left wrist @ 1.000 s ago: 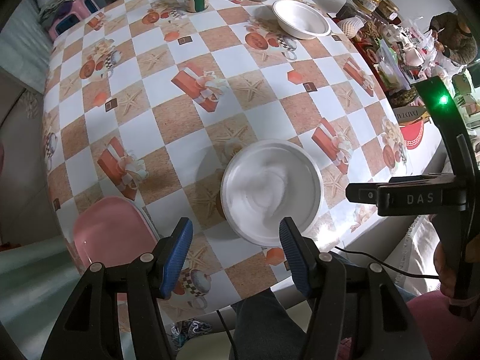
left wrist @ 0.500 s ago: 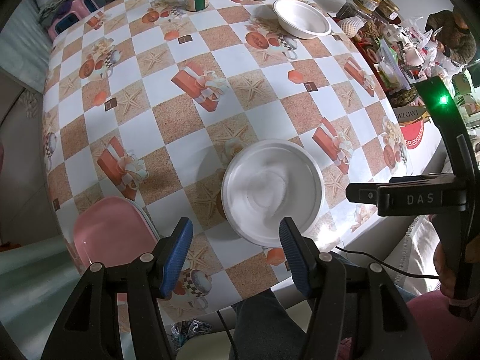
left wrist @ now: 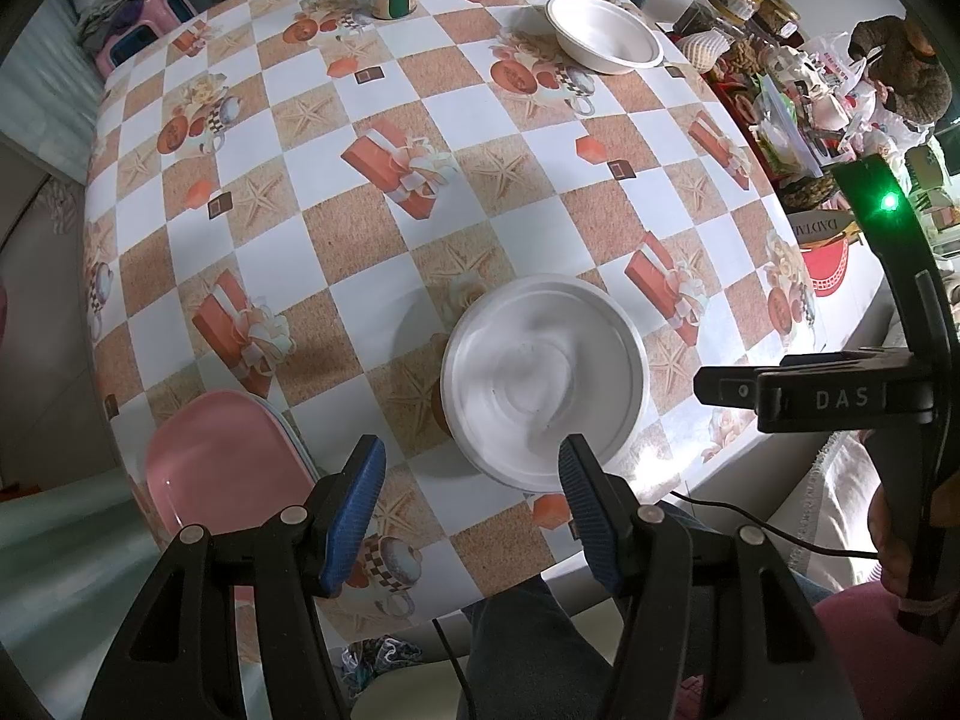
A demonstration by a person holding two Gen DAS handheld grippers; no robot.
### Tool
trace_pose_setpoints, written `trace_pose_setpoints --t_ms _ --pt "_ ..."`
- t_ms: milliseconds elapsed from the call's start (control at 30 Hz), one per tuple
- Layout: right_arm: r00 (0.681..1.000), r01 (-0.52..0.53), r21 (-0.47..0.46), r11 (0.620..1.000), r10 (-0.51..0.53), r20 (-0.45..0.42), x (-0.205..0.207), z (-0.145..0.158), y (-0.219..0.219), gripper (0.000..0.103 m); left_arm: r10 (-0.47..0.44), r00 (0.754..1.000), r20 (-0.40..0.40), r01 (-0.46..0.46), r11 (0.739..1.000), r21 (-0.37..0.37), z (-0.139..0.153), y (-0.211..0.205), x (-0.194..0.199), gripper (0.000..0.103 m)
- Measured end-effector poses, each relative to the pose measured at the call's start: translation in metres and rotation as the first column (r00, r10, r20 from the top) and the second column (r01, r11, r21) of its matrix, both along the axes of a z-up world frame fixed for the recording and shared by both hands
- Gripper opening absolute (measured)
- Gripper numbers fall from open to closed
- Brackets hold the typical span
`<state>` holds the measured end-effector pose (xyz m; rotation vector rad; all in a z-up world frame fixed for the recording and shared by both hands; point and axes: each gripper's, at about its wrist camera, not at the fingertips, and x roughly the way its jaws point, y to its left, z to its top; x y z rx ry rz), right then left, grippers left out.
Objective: Organize plates and bowls
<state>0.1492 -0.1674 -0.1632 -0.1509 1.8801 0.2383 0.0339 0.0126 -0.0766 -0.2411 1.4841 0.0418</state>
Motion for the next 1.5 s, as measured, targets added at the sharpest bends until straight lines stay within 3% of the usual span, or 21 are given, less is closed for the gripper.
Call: trace_pose_setpoints --t_ms 1500 --pt "0.999 0.032 0.007 0.999 -0.032 0.001 0.003 0.001 -0.011 0.102 0.008 1.000 0.006 -0.008 1.000 0.000 -0.001 0.001 0.000 0.064"
